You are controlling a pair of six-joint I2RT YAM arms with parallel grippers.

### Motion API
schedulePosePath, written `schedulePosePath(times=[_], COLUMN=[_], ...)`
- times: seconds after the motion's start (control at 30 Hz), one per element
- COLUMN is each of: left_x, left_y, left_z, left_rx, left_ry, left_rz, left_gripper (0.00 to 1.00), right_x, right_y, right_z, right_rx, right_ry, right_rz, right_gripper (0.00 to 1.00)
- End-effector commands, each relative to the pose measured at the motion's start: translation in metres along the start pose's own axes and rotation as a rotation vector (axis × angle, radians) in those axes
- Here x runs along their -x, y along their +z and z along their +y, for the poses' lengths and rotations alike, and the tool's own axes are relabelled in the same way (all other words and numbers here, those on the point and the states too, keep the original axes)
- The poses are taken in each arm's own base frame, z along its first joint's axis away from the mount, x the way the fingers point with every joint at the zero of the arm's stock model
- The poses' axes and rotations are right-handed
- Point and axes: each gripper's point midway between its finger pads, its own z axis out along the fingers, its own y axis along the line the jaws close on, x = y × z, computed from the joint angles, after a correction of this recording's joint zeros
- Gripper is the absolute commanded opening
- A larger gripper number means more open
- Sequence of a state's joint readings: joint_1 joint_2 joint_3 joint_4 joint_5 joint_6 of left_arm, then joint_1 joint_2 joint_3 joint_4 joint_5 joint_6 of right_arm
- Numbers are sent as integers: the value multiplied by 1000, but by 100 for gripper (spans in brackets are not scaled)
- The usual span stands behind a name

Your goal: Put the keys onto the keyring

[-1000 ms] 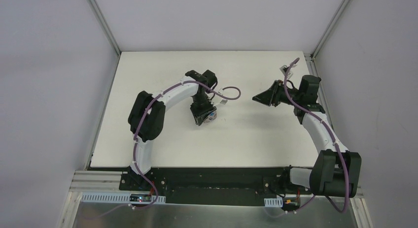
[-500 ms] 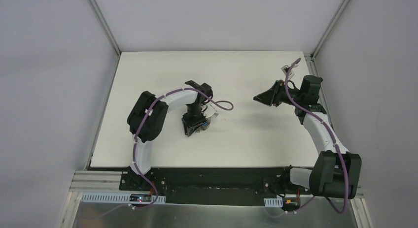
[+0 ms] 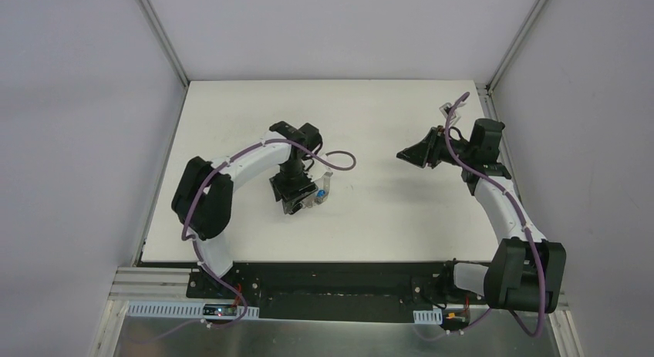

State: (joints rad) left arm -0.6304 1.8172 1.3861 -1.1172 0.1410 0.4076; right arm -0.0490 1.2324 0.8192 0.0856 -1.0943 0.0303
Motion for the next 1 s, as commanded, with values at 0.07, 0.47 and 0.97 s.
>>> schedulePosePath(times=[0.07, 0.47, 0.97], left_x=[-10, -8, -67], left_y=[-43, -140, -210], left_z=[27, 79, 87], left_rx=[107, 363, 594], left_ry=[-78, -308, -621], left_rz=[-159, -741, -1220], left_gripper=[53, 71, 99], right_x=[8, 22, 43], right_y=[-8, -23, -39], right_z=[4, -1, 0], right_rx=[-30, -184, -340], right_ry=[-107, -210, -200], right_rz=[-11, 24, -73], right_gripper=[54, 100, 100])
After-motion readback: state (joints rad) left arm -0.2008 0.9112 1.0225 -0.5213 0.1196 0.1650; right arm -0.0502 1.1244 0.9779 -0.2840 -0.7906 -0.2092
